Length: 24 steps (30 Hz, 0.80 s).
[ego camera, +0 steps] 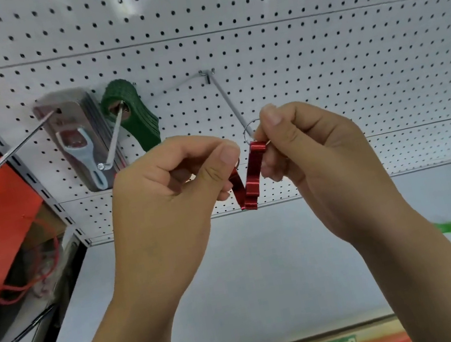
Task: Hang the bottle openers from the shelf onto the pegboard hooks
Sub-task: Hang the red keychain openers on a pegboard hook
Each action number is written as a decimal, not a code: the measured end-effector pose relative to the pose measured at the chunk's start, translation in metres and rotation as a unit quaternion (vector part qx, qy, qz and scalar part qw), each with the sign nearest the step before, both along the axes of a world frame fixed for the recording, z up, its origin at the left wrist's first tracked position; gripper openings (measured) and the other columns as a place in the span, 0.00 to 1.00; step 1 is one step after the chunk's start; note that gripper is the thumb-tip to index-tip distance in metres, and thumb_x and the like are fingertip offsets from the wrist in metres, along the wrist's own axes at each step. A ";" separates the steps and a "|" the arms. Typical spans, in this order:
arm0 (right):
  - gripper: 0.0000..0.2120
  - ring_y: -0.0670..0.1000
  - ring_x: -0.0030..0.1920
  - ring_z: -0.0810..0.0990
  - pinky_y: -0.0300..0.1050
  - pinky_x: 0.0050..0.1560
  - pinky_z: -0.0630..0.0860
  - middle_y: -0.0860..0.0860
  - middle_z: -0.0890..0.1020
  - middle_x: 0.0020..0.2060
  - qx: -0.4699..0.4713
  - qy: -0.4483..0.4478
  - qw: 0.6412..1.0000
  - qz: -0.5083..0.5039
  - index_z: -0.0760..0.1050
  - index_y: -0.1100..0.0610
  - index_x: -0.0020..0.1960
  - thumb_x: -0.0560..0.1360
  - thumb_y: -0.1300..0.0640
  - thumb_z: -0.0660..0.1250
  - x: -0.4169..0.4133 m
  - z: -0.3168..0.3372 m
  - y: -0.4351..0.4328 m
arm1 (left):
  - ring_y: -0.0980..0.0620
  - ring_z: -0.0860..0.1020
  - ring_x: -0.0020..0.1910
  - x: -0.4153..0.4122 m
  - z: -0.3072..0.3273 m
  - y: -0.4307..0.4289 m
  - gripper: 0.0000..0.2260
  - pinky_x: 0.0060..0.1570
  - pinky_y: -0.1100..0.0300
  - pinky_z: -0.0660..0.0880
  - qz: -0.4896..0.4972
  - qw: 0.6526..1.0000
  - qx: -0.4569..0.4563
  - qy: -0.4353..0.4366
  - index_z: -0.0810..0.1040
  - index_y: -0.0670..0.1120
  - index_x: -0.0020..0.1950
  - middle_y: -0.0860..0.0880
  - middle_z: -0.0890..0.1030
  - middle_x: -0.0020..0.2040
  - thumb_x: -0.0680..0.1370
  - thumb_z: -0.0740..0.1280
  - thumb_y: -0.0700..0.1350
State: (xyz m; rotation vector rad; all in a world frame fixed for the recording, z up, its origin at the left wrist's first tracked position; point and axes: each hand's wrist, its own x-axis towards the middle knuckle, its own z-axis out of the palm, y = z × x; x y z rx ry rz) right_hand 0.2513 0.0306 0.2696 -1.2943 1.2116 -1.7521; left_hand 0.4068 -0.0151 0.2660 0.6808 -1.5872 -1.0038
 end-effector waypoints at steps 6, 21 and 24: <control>0.13 0.50 0.31 0.73 0.44 0.38 0.71 0.50 0.76 0.26 0.026 -0.016 0.999 -0.012 0.78 0.54 0.37 0.71 0.45 0.68 -0.005 -0.001 0.001 | 0.55 0.80 0.31 0.002 0.002 0.001 0.04 0.34 0.67 0.77 -0.009 1.000 -0.002 0.009 0.85 0.51 0.42 0.50 0.84 0.34 0.69 0.74 0.49; 0.11 0.48 0.35 0.78 0.42 0.41 0.74 0.47 0.82 0.35 0.040 0.013 0.997 -0.070 0.80 0.57 0.50 0.77 0.49 0.68 -0.014 -0.007 0.000 | 0.54 0.83 0.35 -0.015 0.004 -0.011 0.04 0.39 0.66 0.79 -0.036 0.999 -0.018 0.016 0.86 0.49 0.47 0.51 0.86 0.39 0.76 0.72 0.41; 0.14 0.47 0.36 0.78 0.39 0.41 0.74 0.48 0.82 0.36 0.023 0.028 0.996 -0.084 0.80 0.57 0.48 0.74 0.46 0.67 -0.011 -0.004 0.009 | 0.53 0.82 0.39 -0.018 0.004 -0.017 0.04 0.40 0.63 0.79 -0.039 0.999 -0.036 -0.010 0.86 0.50 0.48 0.53 0.86 0.41 0.76 0.73 0.44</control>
